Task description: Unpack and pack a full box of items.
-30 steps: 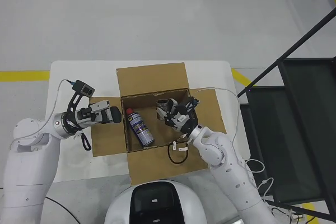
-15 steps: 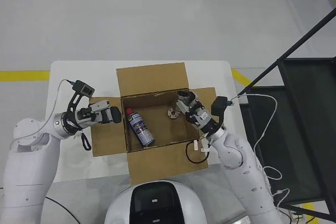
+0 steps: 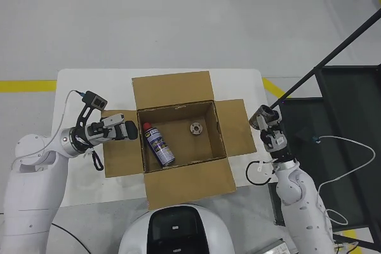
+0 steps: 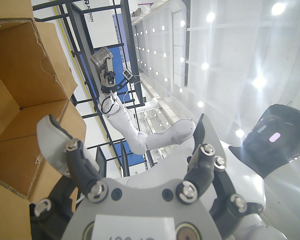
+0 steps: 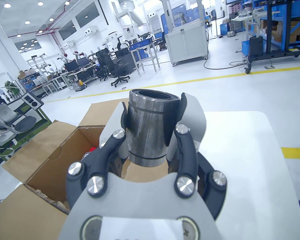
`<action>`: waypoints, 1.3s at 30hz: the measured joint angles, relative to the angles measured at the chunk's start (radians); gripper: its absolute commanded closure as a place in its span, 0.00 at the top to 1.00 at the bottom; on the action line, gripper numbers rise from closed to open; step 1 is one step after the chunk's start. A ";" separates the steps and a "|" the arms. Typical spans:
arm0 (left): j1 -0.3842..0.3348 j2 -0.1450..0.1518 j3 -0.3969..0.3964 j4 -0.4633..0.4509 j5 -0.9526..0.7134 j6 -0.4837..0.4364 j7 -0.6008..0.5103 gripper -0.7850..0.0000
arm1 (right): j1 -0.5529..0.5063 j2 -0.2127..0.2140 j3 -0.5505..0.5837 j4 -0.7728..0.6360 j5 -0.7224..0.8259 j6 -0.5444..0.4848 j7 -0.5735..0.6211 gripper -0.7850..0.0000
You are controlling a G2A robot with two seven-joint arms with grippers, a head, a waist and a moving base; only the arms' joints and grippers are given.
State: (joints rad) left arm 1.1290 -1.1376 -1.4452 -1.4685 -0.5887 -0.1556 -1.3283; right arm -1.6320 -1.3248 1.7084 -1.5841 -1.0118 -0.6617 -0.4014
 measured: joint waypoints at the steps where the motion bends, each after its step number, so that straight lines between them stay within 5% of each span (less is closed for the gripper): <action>1: 0.000 0.000 0.000 0.000 0.000 0.000 0.000 1.00 | 0.000 0.000 0.000 0.000 0.000 0.000 0.001 0.00; 20: 0.000 0.000 0.000 0.000 0.000 0.000 0.000 1.00 | 0.009 0.008 0.054 0.048 -0.054 0.050 -0.055 0.00; 28: 0.000 0.000 0.000 0.000 0.000 0.000 0.000 1.00 | 0.063 0.023 0.070 0.336 -0.377 0.174 -0.350 0.00; 39: 0.000 0.000 0.000 0.000 0.000 0.000 0.000 1.00 | 0.258 0.025 -0.027 0.775 -0.496 0.222 -0.586 0.00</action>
State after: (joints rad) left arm 1.1290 -1.1376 -1.4452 -1.4685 -0.5887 -0.1556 -1.3283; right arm -1.3743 -1.2998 1.6816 -0.8092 -1.5081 -0.4396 -0.9877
